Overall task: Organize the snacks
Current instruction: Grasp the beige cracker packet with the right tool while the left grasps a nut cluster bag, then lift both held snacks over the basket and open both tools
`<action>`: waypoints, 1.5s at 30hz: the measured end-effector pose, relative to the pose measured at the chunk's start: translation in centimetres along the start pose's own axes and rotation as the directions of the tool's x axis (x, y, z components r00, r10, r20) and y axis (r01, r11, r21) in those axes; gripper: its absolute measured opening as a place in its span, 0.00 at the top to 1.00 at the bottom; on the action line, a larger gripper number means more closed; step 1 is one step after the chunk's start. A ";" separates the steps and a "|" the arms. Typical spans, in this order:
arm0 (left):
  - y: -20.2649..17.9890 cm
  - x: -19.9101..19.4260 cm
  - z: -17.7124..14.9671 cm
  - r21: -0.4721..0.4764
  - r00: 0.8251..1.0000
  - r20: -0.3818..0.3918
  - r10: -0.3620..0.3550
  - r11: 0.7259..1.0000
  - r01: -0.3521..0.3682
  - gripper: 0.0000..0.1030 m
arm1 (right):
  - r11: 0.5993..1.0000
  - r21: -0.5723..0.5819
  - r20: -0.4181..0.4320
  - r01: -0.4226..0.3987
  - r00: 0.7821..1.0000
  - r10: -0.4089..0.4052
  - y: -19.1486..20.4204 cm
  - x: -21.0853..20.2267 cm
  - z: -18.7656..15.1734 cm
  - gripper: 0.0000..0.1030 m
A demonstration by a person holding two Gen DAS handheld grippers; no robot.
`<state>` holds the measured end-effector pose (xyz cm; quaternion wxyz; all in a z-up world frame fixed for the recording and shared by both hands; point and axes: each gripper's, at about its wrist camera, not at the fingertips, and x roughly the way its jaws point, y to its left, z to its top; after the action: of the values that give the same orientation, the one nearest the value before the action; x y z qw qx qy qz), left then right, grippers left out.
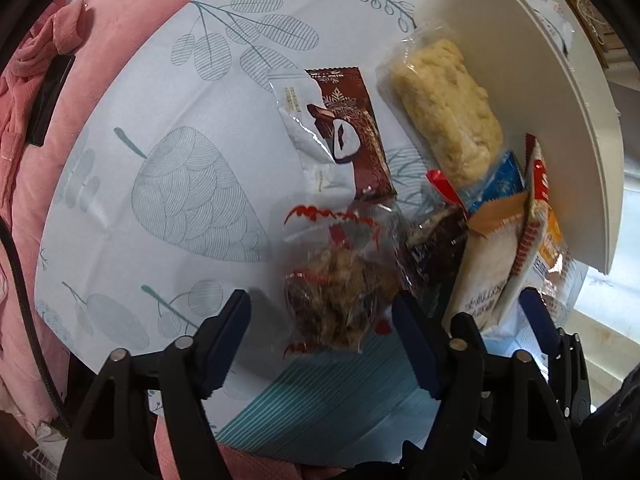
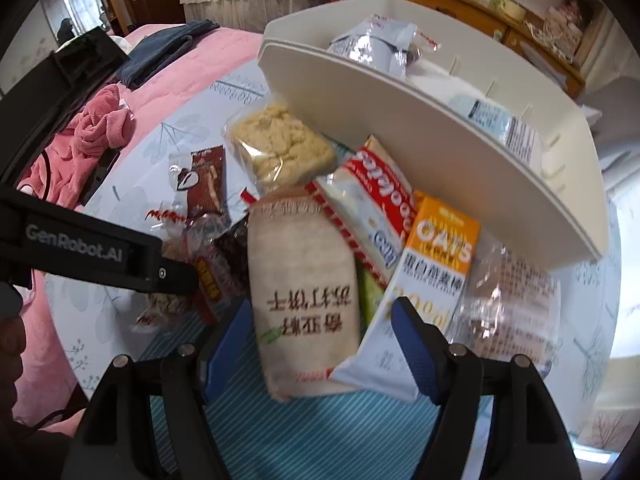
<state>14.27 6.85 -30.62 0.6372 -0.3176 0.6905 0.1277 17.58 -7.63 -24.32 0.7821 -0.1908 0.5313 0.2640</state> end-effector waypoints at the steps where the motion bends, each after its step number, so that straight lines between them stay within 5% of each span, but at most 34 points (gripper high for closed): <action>1: 0.0 0.3 0.1 -0.008 1.000 -0.006 0.000 1.000 0.000 0.34 | 1.000 -0.011 0.005 0.003 1.000 -0.003 0.0 0.1 0.1 0.29; 3: -0.1 0.4 0.6 -0.020 1.000 -0.016 -0.002 1.000 0.001 0.42 | 0.999 -0.038 0.019 0.010 1.000 -0.009 0.2 0.2 0.4 0.29; 6: -0.3 0.6 1.1 -0.020 1.000 -0.012 0.002 1.000 -0.002 0.44 | 0.998 -0.061 0.028 0.000 1.000 0.002 0.4 0.3 0.9 0.29; 10: -0.5 0.6 1.8 -0.027 1.000 -0.010 -0.014 1.000 0.013 0.48 | 0.996 -0.070 -0.015 -0.059 0.998 0.058 0.7 1.1 1.2 0.43; 18: 0.2 0.1 2.8 -0.004 0.999 -0.032 -0.007 1.000 0.007 0.51 | 0.997 -0.059 -0.063 -0.041 0.997 0.037 1.0 2.3 0.8 0.47; 28: 1.4 -2.3 4.2 0.031 0.995 -0.095 0.030 0.999 -0.027 0.52 | 0.978 0.194 -0.241 -0.082 0.962 0.128 -0.2 2.1 1.2 0.48; 35: -0.3 -6.3 5.8 0.146 0.989 -0.121 0.082 0.987 -0.064 0.51 | 0.875 0.481 -0.294 -0.045 0.933 0.209 -2.6 -0.3 0.6 0.48; 45: -5.8 -14.7 6.7 0.402 0.997 -0.043 0.064 0.915 -0.041 0.51 | 0.689 0.725 -0.136 -0.015 0.977 0.164 -8.2 -7.4 -0.1 0.48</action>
<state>22.85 10.37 -16.21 0.6657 -0.1652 0.7277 -0.0080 20.32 -15.68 -17.30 0.7260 0.1326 0.6727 0.0533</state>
